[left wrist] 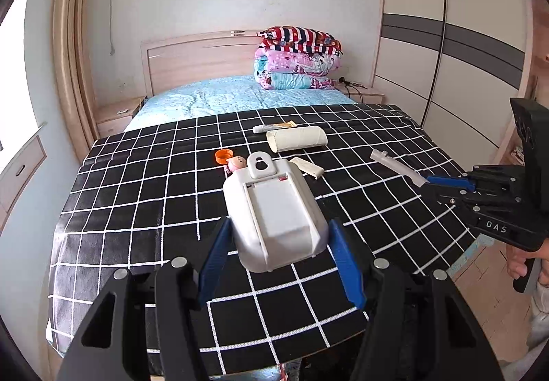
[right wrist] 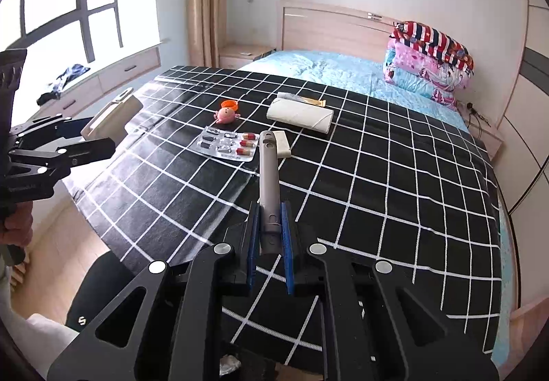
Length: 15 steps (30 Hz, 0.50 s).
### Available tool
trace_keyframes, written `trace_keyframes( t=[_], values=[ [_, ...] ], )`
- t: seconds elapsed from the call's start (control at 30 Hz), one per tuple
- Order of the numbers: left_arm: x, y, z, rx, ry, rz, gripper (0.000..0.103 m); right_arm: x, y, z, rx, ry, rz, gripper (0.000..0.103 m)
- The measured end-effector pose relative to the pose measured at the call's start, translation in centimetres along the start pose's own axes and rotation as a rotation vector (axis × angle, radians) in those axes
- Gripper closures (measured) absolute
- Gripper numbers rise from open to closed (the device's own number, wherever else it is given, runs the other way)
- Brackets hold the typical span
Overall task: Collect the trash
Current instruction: 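Carry case and tube over the bin and open both tools to drop them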
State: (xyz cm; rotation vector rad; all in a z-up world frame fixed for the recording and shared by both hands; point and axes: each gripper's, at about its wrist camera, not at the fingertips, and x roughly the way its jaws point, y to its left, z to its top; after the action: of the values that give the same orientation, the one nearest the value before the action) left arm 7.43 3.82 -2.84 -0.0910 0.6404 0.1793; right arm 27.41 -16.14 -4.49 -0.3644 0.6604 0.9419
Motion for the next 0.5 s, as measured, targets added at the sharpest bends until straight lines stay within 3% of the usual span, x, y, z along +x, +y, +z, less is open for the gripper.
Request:
trace_keyframes(
  t=[0.23, 0.5],
  values=[
    [-2.5, -2.1, -1.8, 0.053, -0.005, -0.071, 0.047, -3.2, 0.9, -2.5, 0.023, -0.022, 0.035, 0.09],
    [-3.1, -4.3, -5.8, 0.082, 0.068, -0.186, 0.047, -4.0, 2.5, -6.1, 0.043, 0.009, 0.108, 0.09]
  ],
)
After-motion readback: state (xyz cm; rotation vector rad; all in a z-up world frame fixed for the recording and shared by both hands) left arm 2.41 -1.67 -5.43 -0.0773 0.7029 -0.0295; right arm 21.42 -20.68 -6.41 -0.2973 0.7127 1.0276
